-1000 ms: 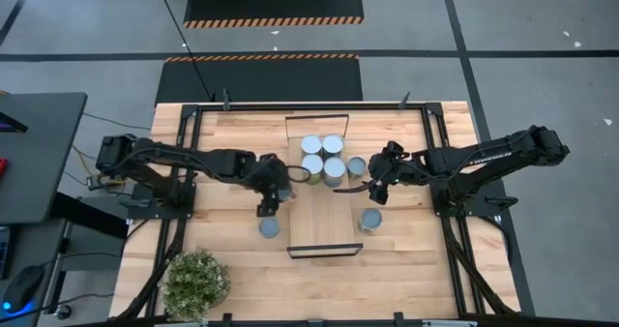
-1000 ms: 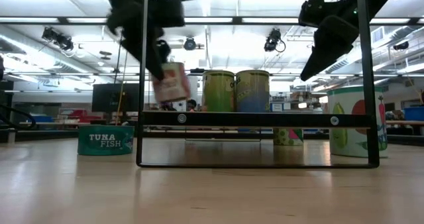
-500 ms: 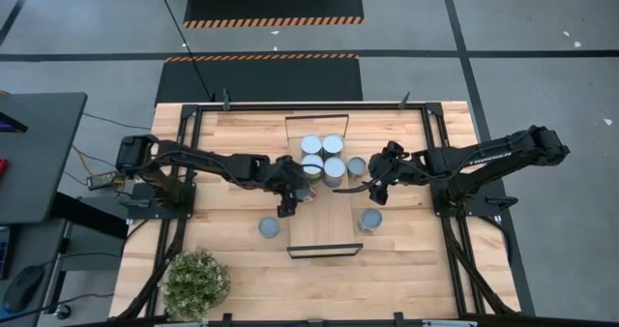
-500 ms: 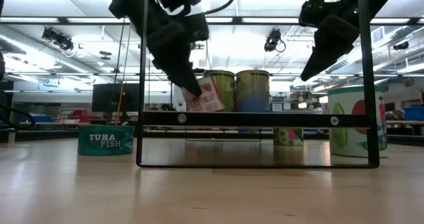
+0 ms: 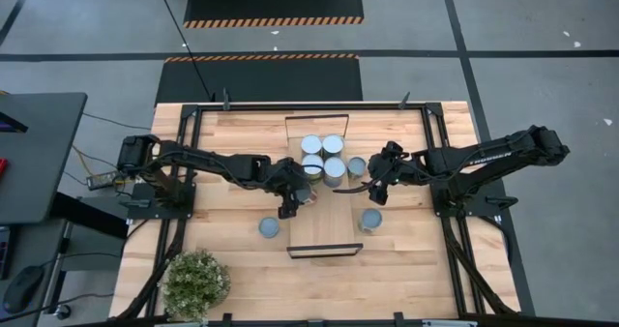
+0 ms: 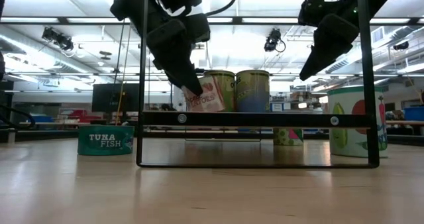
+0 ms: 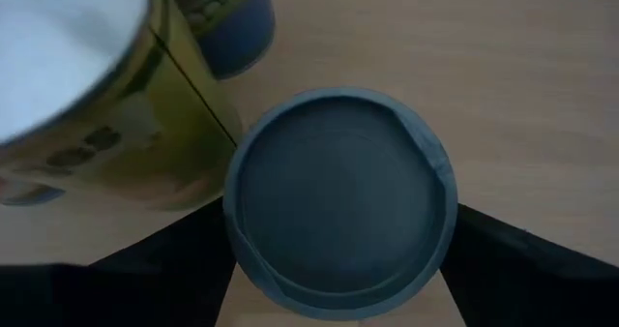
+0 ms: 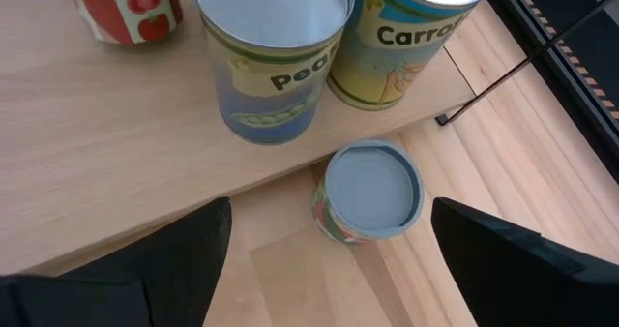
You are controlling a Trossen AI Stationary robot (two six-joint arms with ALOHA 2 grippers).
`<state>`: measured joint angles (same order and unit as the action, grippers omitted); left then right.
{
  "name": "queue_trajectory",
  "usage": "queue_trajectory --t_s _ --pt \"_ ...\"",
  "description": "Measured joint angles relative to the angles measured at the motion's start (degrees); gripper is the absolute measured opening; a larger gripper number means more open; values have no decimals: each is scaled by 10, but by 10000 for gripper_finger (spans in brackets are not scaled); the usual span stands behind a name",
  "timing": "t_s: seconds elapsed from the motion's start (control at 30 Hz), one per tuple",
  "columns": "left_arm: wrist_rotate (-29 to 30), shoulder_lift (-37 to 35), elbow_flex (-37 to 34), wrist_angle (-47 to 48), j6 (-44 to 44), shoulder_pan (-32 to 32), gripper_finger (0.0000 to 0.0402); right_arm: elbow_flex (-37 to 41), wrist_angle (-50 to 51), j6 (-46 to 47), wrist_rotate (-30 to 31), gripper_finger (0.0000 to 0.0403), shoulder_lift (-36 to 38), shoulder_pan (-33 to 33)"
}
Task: Pick and place cans onto a shelf
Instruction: Put the canned tomatoes on the shelf, then put the canned green peas on the shelf
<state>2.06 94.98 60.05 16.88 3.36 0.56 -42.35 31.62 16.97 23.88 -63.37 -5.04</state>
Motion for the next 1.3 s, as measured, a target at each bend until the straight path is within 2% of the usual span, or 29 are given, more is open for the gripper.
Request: queue_trajectory --t_s 0.17,0.27,0.57,0.8,1.0,1.3 --pt "-35 0 0 11 -20 0 361 0 -1 0 0 363 0 0" --pt "-34 0 0 9 -21 0 368 0 -3 0 0 363 0 0" --pt "29 -17 0 21 -62 10 370 44 -60 -6 -2 363 0 15" --pt "76 -25 0 17 -116 36 370 87 -133 -42 -5 364 0 53" --pt "83 -36 0 33 -115 42 370 88 -165 -94 -77 376 -18 118" --pt "92 -74 0 73 -107 37 370 54 -165 -182 -157 398 -94 196"
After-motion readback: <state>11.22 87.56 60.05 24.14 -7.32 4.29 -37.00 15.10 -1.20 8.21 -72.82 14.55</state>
